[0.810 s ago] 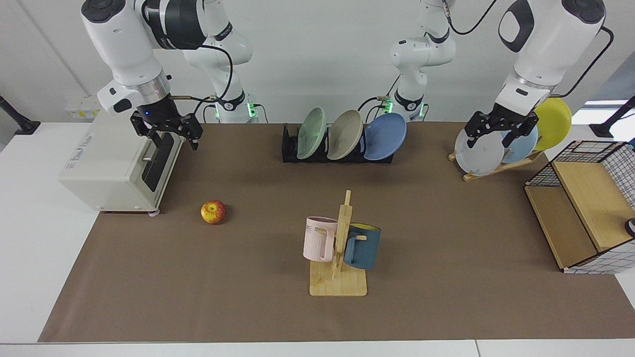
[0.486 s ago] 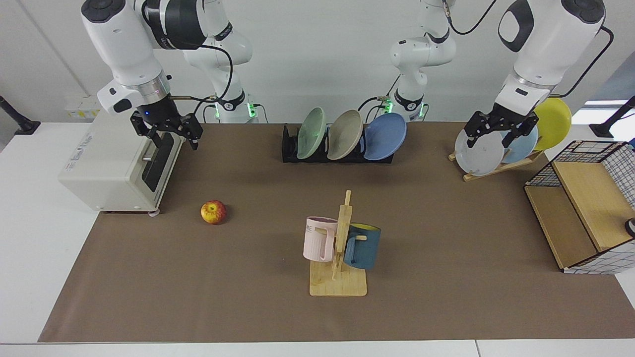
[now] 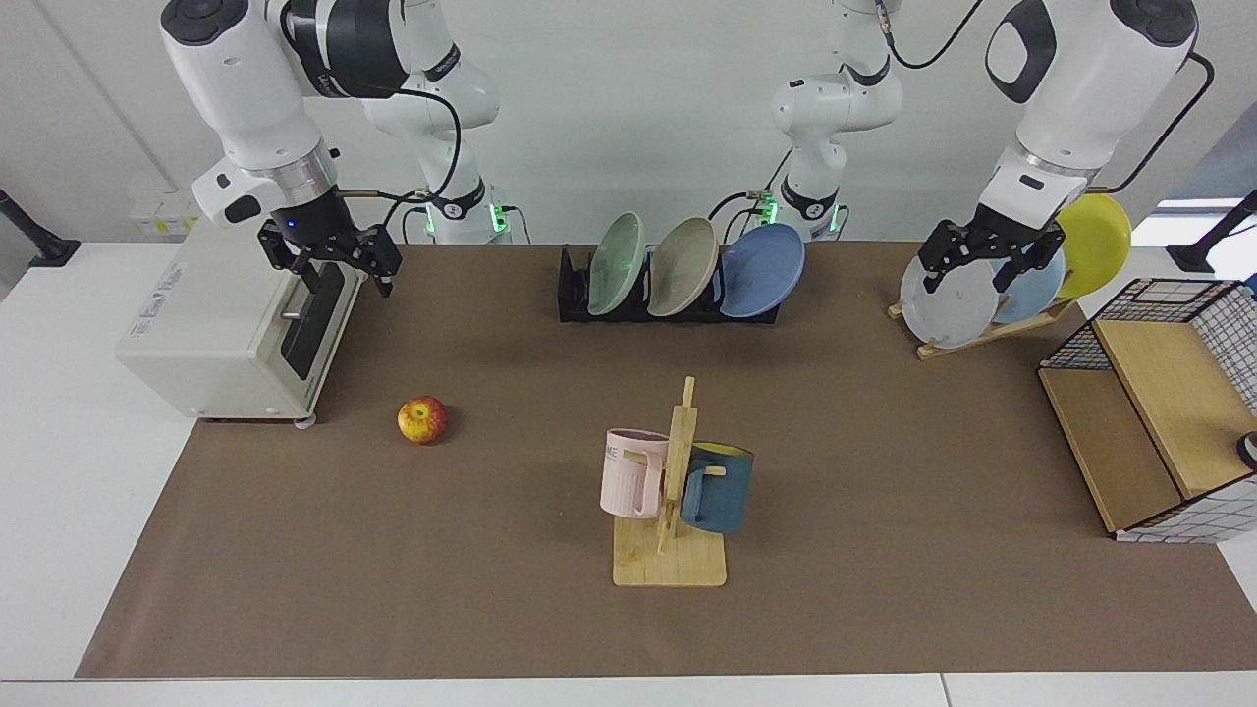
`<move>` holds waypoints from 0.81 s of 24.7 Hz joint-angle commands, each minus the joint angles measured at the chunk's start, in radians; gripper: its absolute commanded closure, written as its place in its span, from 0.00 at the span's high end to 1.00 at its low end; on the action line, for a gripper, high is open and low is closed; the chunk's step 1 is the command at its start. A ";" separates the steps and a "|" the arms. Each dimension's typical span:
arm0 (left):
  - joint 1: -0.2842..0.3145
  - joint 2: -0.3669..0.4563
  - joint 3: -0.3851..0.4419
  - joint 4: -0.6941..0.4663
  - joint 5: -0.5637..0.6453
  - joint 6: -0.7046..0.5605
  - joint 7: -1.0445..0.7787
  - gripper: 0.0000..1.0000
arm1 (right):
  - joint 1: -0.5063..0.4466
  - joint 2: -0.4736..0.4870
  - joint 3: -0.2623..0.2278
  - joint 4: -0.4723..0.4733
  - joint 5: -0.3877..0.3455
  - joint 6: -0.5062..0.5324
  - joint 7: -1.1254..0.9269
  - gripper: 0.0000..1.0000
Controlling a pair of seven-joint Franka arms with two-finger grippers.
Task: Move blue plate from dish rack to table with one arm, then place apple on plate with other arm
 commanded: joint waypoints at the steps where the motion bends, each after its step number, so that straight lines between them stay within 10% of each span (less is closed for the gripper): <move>1: -0.017 -0.002 0.014 0.004 0.010 0.000 0.000 1.00 | -0.015 0.011 0.007 0.016 0.019 -0.003 -0.019 1.00; 14: -0.023 -0.017 0.014 -0.017 0.010 -0.008 -0.010 1.00 | -0.015 0.011 0.007 0.016 0.019 -0.003 -0.019 1.00; 20: -0.103 -0.174 0.011 -0.256 0.014 0.069 -0.103 1.00 | -0.015 0.011 0.007 0.016 0.019 -0.003 -0.019 1.00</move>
